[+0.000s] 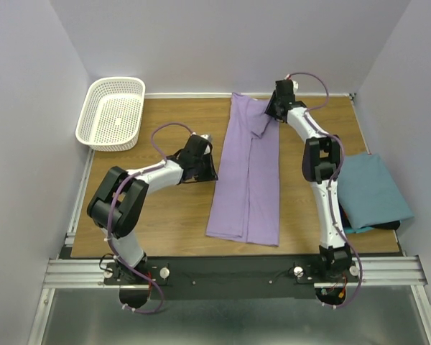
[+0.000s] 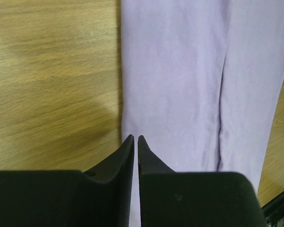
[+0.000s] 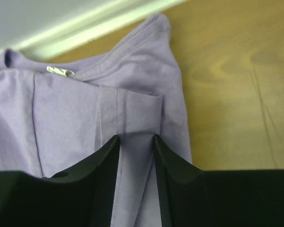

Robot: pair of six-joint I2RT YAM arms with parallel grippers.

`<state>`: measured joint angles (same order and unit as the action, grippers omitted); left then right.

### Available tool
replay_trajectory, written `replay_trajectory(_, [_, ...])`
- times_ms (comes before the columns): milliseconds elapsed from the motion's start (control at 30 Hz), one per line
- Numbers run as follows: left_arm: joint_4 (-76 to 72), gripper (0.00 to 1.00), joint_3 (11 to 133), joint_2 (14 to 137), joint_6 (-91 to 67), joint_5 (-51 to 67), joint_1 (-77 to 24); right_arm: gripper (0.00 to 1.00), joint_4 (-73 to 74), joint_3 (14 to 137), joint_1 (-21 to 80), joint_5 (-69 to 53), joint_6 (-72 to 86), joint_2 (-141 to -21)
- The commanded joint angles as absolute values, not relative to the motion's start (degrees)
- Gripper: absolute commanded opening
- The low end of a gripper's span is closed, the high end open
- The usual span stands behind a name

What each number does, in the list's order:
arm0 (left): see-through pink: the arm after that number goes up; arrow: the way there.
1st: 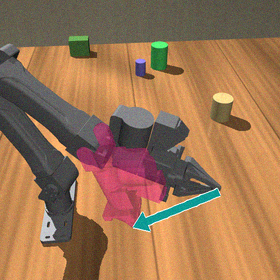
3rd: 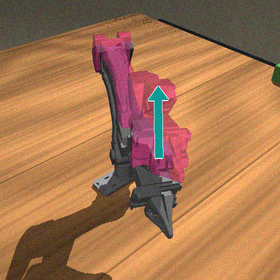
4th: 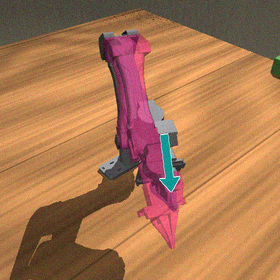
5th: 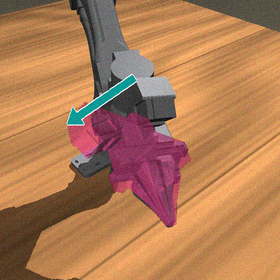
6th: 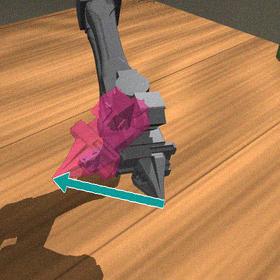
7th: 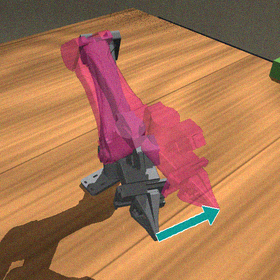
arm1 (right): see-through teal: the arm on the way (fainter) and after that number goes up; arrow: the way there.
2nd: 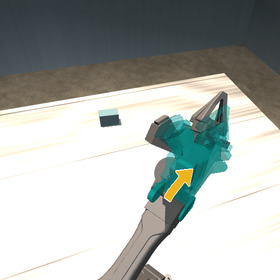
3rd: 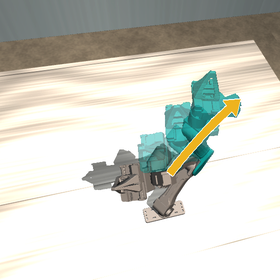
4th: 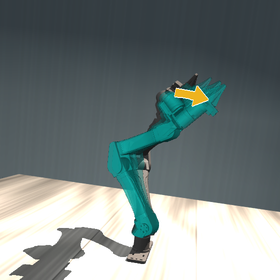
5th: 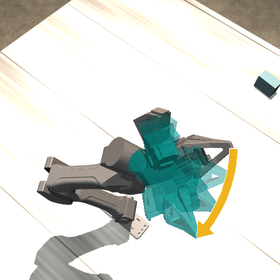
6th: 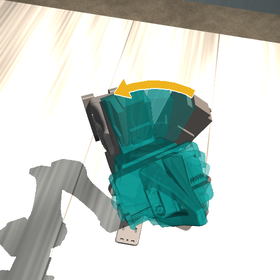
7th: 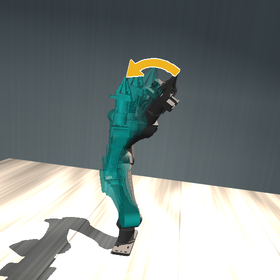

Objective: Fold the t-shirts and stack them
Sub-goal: Fold the tshirt

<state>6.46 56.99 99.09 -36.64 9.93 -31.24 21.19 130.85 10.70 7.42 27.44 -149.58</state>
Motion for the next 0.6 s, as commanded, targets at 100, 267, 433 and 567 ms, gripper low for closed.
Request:
replay_trajectory(100, [4.9, 0.18, 60.7, 98.4, -36.8, 14.1, -28.3, 0.61, 21.7, 146.9, 9.0, 0.5, 23.8, -161.7])
replay_trajectory(267, [4.5, 0.24, 60.6, 97.1, -36.2, 14.8, -28.0, 0.84, 20.3, 146.3, 8.1, -1.1, 22.9, -158.3])
replay_trajectory(433, [3.7, 0.24, 56.3, 95.5, -36.1, 16.6, -28.0, 0.91, 19.7, 138.2, 8.1, 2.3, 22.5, -145.8])
replay_trajectory(567, [3.8, 0.22, 52.2, 90.5, -36.5, 16.9, -28.6, 0.86, 19.9, 122.2, 8.2, 0.4, 28.8, -130.5])
